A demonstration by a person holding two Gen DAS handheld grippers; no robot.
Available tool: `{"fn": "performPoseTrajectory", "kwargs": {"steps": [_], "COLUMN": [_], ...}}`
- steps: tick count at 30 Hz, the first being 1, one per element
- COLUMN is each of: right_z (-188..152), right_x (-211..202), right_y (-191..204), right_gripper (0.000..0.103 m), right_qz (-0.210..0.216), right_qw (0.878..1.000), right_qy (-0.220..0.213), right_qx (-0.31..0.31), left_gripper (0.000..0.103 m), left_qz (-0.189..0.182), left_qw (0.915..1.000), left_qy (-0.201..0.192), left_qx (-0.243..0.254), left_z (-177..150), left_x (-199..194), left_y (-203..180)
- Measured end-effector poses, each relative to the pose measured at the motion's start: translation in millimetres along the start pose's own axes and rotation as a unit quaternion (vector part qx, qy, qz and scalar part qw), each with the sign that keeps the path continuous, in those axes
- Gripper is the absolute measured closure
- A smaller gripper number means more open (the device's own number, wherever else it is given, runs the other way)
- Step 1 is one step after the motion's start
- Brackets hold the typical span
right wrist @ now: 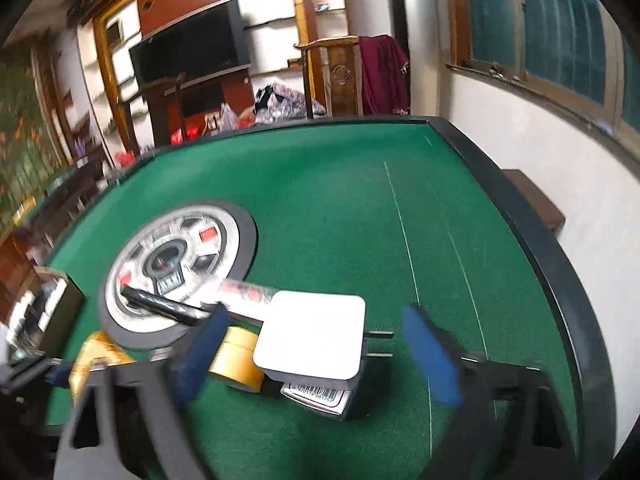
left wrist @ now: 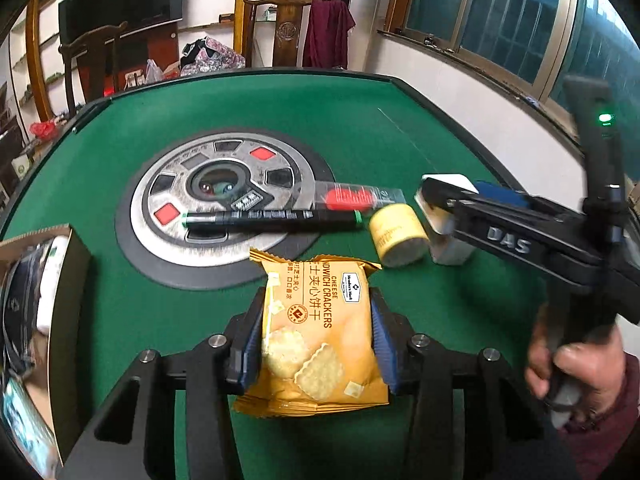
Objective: Organize objects
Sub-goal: 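Carry the cracker bag and white adapter to the tray and release both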
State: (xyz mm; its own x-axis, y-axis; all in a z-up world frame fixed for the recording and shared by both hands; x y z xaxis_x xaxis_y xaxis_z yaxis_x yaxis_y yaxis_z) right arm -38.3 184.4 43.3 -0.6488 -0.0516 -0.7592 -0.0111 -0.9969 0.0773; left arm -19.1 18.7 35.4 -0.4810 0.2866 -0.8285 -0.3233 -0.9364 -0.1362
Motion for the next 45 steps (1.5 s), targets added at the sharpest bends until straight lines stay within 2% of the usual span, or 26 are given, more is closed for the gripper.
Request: {"fn": "performPoseTrajectory", "kwargs": {"steps": [4,8,13,18,22,26,30,34,40,45], "right_z": [2.3,4.2,4.1,2.9,4.5,6.1,0.4,-3.9,-18.6,-39.6], "right_x": [-1.9,-10.1,-8.3,-1.7,-1.3,-5.7,-25.5,-40.3,-46.7,-39.4], "right_y": [-14.9,-28.6,-40.8,-40.7,-32.7,-17.3,21.9,78.3,180.0,253.2], "right_gripper": [0.031,0.031,0.030,0.030,0.030,0.030,0.030,0.030,0.030,0.030], "right_qz": [0.030,0.067,0.110,0.131,0.133,0.125,0.154,0.194,0.258,0.273], "right_qw": [0.999,0.995,0.987,0.983,0.984,0.986,0.985,0.980,0.963,0.951], "right_qy": [0.005,-0.008,-0.005,0.005,0.004,0.006,0.008,0.018,0.054,0.085], "right_qx": [0.037,0.077,0.114,0.126,0.118,0.110,0.079,0.032,-0.049,-0.115], "left_gripper": [0.057,0.057,0.057,0.057,0.057,0.057,0.057,0.057,0.057,0.057], "left_qz": [-0.006,-0.010,-0.014,0.006,0.042,0.081,0.114,0.118,0.104,0.116], "left_qw": [0.9999,0.9997,0.9984,0.9947,0.9883,0.9796,0.9712,0.9665,0.9706,0.9738], "left_qy": [-0.009,-0.022,-0.046,-0.075,-0.092,-0.093,-0.085,-0.074,-0.052,-0.024], "left_qx": [-0.005,-0.008,-0.030,-0.071,-0.114,-0.159,-0.191,-0.215,-0.210,-0.194], "left_z": [-9.4,-19.8,-33.4,-56.7,-87.2,-117.1,-143.6,-165.2,-175.1,-175.8], "left_x": [-13.8,-33.0,-68.3,-114.5,-150.8,-173.8,-180.6,-175.8,-157.0,-134.4], "left_y": [0.8,3.9,25.8,69.3,120.2,173.9,214.8,241.8,248.0,245.4]}}
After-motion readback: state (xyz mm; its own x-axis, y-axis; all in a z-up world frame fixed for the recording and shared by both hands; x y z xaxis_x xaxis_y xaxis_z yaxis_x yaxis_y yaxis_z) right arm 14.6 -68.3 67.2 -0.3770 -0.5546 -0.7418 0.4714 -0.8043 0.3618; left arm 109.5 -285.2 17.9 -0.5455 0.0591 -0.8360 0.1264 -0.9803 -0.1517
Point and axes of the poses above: each gripper's, at about its wrist camera, not at the fingertips, and x roughly the way its jaws point, y to its left, z to its top, the point moved 1 cm from there along x, roughly the way its jaws point, and after that the axes turned 6 degrees about y, right-handed, at the moved point
